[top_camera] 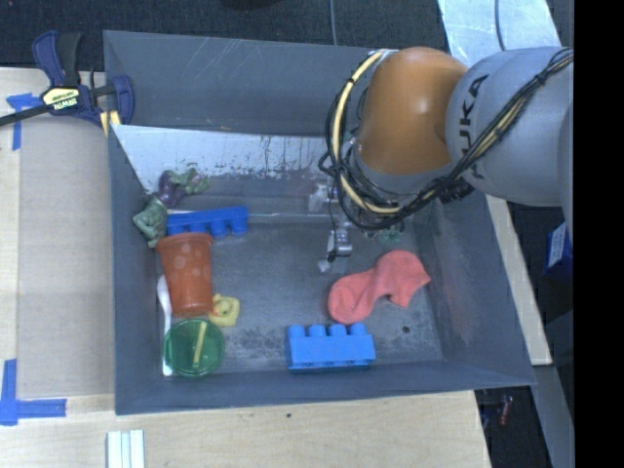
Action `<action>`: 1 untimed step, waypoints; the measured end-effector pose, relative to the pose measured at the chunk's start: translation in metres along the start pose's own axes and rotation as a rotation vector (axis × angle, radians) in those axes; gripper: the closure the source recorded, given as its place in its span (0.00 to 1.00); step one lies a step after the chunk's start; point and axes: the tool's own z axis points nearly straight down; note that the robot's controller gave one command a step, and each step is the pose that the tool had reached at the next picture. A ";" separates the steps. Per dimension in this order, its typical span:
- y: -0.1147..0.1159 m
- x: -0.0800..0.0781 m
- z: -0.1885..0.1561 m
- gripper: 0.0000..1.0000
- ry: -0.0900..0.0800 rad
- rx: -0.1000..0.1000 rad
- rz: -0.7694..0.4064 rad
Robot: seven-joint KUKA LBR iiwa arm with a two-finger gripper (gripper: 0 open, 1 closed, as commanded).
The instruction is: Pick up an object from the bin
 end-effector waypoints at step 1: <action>0.000 -0.002 -0.004 0.00 -0.008 0.000 0.001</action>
Offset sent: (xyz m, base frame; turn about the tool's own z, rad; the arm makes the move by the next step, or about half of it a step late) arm -0.0301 -0.0646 -0.0541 -0.0589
